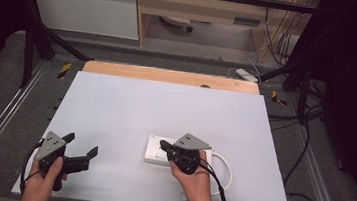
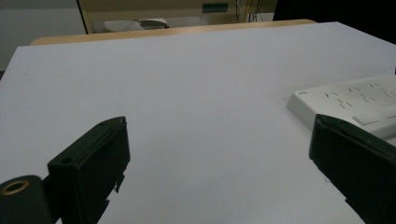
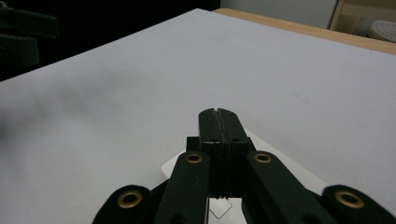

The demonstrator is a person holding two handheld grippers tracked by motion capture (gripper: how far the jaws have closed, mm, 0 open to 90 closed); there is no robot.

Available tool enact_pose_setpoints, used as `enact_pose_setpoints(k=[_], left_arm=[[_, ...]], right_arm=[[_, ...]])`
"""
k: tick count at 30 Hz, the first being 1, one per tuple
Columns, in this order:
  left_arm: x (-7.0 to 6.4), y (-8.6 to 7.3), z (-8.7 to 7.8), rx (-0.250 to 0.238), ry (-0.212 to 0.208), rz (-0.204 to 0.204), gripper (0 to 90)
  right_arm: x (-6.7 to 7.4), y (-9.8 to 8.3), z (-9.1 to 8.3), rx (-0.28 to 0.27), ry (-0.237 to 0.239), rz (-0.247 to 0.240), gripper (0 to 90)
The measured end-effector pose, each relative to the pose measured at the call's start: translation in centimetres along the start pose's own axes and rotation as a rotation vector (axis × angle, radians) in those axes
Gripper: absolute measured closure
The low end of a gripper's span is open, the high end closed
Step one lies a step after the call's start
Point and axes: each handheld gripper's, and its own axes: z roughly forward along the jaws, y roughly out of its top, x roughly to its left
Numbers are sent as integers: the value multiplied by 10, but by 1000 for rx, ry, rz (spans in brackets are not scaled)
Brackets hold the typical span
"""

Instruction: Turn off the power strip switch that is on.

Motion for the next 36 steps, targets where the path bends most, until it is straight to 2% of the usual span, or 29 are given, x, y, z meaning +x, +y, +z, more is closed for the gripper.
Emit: enact_pose_setpoints(k=[13,26,36], left_arm=[[0,0,0,0,0,3,55],[0,0,0,0,-2,3,55],[0,0,1,1,-3,2,55]], right_arm=[[-3,-6,6,69,6,-2,899],[-1,-10,19,162,50,-13,900],[-1,-9,25,201,63,-19,900]])
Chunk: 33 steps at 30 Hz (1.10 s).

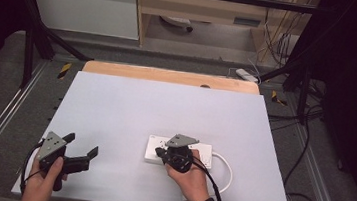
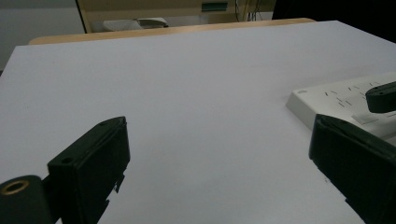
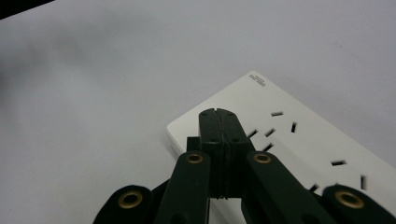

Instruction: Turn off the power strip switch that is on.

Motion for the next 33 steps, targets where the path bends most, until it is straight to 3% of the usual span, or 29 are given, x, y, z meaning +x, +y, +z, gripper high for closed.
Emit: enact_pose_setpoints(k=[19,33], left_arm=[[0,0,0,0,-2,-3,55],[0,0,0,-1,-1,0,55]], right_arm=[[-3,1,10,44,0,-4,900],[-3,1,12,45,2,-4,900]])
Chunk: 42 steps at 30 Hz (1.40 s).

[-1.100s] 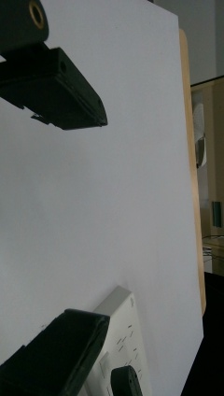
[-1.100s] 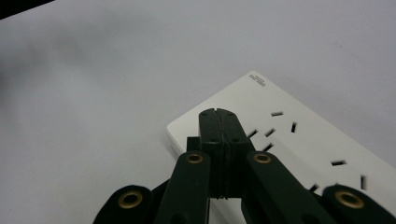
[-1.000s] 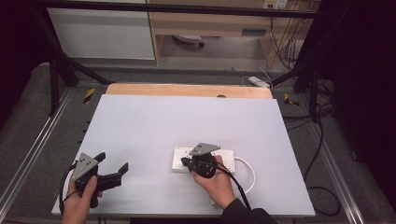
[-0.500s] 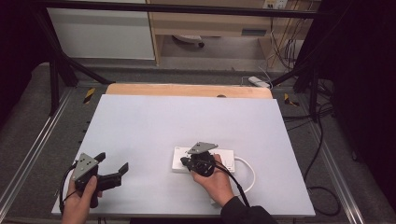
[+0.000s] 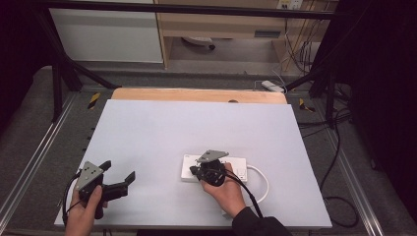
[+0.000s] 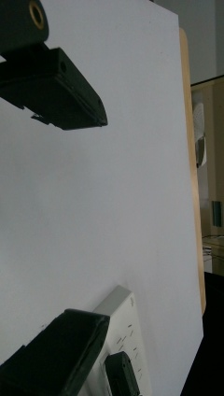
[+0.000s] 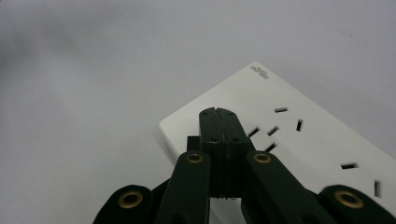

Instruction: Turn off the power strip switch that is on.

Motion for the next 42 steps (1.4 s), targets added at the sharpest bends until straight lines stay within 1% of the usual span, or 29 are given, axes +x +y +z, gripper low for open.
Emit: enact_pose_setpoints(k=[24,42], left_arm=[[0,0,0,1,1,0,55],[0,0,0,0,0,0,55]], right_arm=[[0,-1,2,9,2,-5,900],[1,-2,2,0,5,-6,900]])
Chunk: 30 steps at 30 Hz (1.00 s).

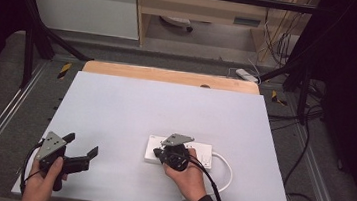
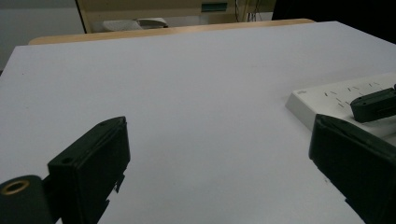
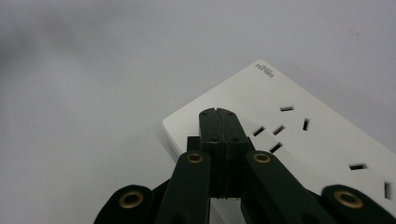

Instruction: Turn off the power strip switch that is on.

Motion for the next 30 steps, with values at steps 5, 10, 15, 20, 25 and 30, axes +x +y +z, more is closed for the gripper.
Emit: enact_pose_setpoints(k=[5,10,15,20,25,30], left_arm=[[0,0,0,0,-1,1,55],[0,0,0,0,0,0,55],[0,0,0,1,0,2,55],[0,0,0,1,-1,2,55],[0,0,0,0,-1,2,55],[0,0,0,1,-2,1,56]], right_arm=[[0,1,-1,-9,4,0,900],[0,1,-3,-19,2,1,900],[0,2,-4,-34,4,12,900],[-1,4,-6,-57,12,25,900],[-1,5,-8,-78,12,34,900],[-2,6,-11,-116,20,43,900]])
